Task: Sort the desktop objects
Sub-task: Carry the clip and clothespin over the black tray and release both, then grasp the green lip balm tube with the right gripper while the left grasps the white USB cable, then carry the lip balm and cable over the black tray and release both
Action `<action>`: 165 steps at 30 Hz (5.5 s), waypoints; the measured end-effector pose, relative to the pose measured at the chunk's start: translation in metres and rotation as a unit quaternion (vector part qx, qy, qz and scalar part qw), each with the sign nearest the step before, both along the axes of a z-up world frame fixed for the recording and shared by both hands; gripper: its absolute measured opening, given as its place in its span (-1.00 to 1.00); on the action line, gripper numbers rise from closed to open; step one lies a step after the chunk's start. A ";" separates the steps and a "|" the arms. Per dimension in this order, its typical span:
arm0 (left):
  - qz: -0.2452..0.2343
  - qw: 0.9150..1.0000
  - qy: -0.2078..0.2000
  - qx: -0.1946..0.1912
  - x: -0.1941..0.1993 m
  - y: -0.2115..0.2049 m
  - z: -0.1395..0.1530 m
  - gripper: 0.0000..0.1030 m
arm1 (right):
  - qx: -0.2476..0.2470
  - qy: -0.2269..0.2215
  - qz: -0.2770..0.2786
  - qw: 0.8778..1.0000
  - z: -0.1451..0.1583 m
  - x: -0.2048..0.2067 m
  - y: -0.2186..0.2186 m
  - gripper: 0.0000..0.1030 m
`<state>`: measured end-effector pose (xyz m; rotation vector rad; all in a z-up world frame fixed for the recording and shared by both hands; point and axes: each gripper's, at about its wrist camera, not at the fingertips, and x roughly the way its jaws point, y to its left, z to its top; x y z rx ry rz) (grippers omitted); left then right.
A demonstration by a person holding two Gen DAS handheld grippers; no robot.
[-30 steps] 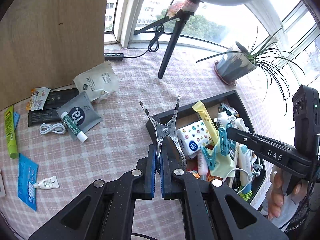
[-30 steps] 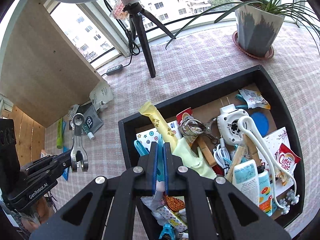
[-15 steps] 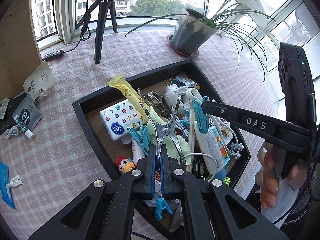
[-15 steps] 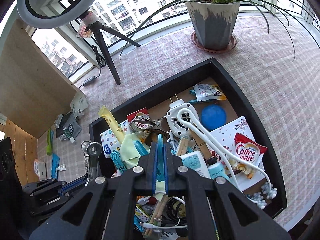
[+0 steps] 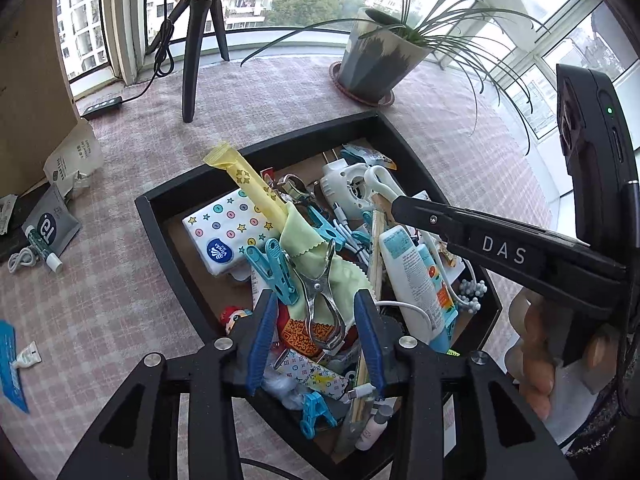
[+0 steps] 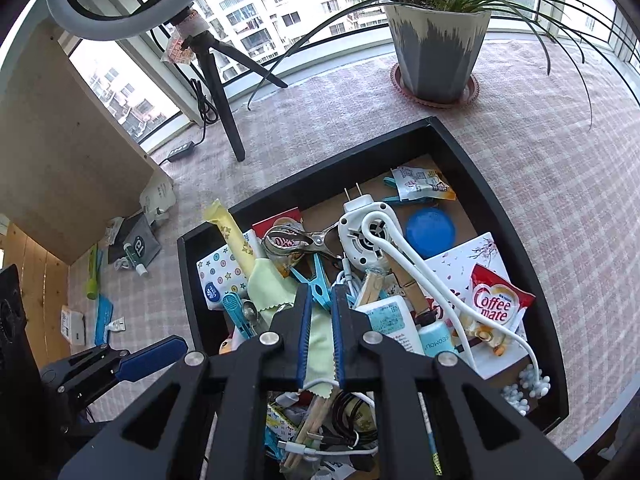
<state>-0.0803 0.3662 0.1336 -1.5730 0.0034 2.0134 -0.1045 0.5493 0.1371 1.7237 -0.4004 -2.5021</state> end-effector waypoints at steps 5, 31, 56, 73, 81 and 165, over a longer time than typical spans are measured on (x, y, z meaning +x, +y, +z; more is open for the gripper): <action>0.016 1.000 0.005 -0.008 -0.005 -0.017 -0.002 -0.29 | -0.001 0.000 0.016 1.000 0.002 -0.003 -0.016 -0.80; 0.106 0.991 0.008 -0.086 -0.109 -0.239 -0.053 -0.29 | -0.036 -0.046 0.199 0.978 -0.042 -0.066 -0.235 -0.80; 0.068 0.995 -0.029 -0.062 -0.163 -0.257 -0.107 -0.26 | -0.037 -0.074 0.245 0.966 -0.097 -0.121 -0.325 -0.80; 0.039 0.994 -0.044 -0.097 -0.116 -0.262 -0.120 -0.18 | -0.032 -0.101 0.276 0.955 -0.104 -0.111 -0.340 -0.72; 0.032 0.987 0.005 -0.156 -0.094 -0.246 -0.121 -0.47 | -0.022 -0.103 0.265 0.959 -0.111 -0.107 -0.346 -0.69; 0.055 0.998 0.016 -0.024 -0.072 -0.132 -0.012 -0.78 | -0.025 -0.014 0.133 0.991 -0.009 -0.027 -0.138 -0.68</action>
